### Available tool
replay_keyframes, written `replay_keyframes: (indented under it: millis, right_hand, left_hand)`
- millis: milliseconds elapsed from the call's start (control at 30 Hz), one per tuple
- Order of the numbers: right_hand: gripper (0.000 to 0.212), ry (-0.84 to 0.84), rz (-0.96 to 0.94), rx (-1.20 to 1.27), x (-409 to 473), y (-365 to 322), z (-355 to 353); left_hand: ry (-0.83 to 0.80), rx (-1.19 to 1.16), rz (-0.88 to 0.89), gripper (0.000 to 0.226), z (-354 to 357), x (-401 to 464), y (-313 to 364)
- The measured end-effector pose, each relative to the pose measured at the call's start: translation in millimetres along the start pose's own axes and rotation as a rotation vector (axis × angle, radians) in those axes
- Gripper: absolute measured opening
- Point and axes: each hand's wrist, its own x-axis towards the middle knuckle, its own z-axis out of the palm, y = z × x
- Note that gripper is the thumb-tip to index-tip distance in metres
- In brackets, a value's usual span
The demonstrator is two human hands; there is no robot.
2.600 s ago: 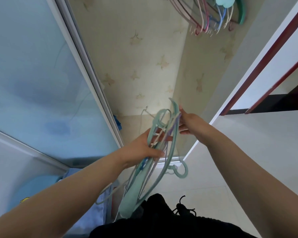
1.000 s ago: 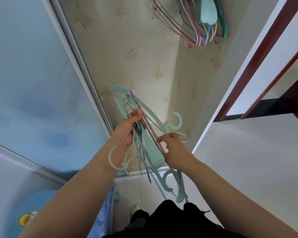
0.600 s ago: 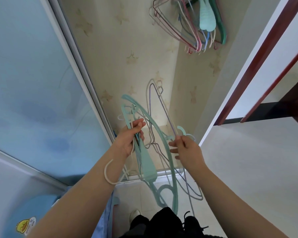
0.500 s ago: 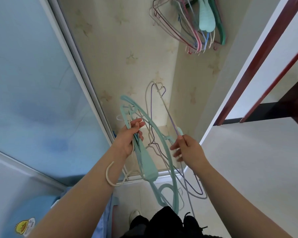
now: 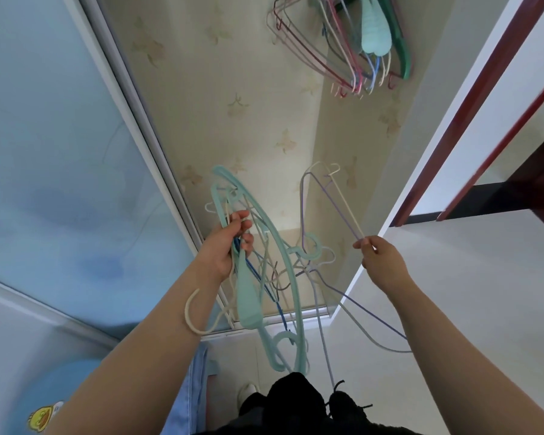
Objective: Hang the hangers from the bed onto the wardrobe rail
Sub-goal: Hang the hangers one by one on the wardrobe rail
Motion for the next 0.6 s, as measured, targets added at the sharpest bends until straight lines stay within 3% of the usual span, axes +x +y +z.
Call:
replay_keyframes:
  millis: [100,200,433,500,600]
  right_hand:
    - [0.028,-0.006,0.043,-0.136,12,14,13]
    - [0.031,-0.129,0.128,-0.346,25,37,27]
    - [0.034,-0.249,0.236,-0.353,22,91,51]
    - [0.034,-0.179,0.271,-0.366,13,104,46]
    - [0.035,-0.056,0.262,-0.380,2,125,30]
  left_hand:
    - [-0.098,-0.012,-0.028,0.022,5,-1,4]
    - [-0.204,-0.027,-0.064,0.021,10,-5,10]
    - [-0.513,-0.011,-0.127,0.018,13,-16,23]
    - [-0.513,-0.023,-0.104,0.025,8,-13,28]
    - [-0.368,-0.078,-0.021,0.018,0,-8,37]
